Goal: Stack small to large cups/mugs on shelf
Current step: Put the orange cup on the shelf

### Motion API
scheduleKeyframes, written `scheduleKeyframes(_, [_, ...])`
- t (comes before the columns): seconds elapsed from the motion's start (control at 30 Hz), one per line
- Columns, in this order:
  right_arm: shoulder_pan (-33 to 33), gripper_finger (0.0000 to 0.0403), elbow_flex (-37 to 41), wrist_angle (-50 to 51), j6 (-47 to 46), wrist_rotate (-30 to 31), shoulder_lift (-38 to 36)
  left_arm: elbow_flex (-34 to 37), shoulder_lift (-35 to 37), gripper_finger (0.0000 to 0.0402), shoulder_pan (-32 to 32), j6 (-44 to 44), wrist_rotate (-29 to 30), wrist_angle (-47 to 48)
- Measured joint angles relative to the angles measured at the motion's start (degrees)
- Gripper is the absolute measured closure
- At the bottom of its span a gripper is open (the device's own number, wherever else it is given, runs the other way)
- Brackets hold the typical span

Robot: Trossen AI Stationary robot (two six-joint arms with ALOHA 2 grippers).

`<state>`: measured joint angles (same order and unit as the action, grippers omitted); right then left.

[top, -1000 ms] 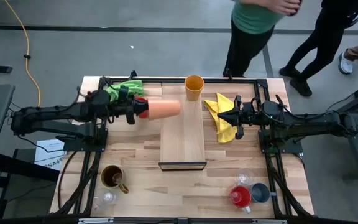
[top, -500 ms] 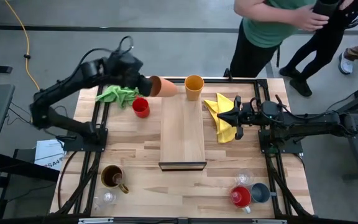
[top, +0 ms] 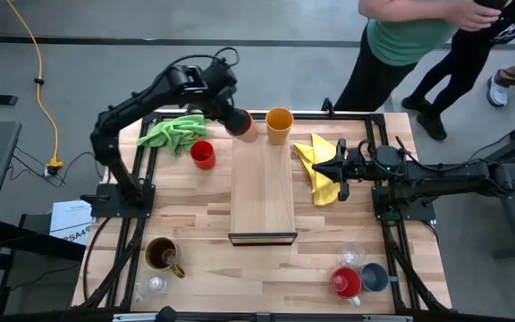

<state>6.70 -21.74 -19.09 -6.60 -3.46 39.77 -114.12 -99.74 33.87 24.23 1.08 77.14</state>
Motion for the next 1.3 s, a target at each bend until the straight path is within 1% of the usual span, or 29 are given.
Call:
scheduleKeyframes(0.1, [0.0, 0.0403, 0.0, 0.0, 0.0, 0.0, 0.0, -0.3, -1.5, 0.0401, 0.3, 0.0, 0.8, 1.6])
scheduleKeyframes(0.23, [0.0, 0.0403, 0.0, 0.0, 0.0, 0.0, 0.0, -0.4, -3.1, 0.0401, 0.7, 0.2, 4.9, 3.5])
scheduleKeyframes(0.27, [0.0, 0.0403, 0.0, 0.0, 0.0, 0.0, 0.0, -0.4, -3.3, 0.0401, 0.7, 0.3, 5.1, 3.4])
scheduleKeyframes(0.57, [0.0, 0.0403, 0.0, 0.0, 0.0, 0.0, 0.0, -0.4, -4.3, 0.0401, 0.6, 0.2, 1.9, 1.3])
scheduleKeyframes(0.77, [0.0, 0.0403, 0.0, 0.0, 0.0, 0.0, 0.0, -0.4, -4.3, 0.0392, 0.6, 0.2, 1.9, 0.6])
scheduleKeyframes(0.97, [0.0, 0.0403, 0.0, 0.0, 0.0, 0.0, 0.0, -0.4, -4.4, 0.0357, 0.6, 0.2, 1.9, -1.0])
scheduleKeyframes(1.3, [0.0, 0.0403, 0.0, 0.0, 0.0, 0.0, 0.0, -0.4, -4.4, 0.0269, 0.6, -0.5, 1.9, -1.3])
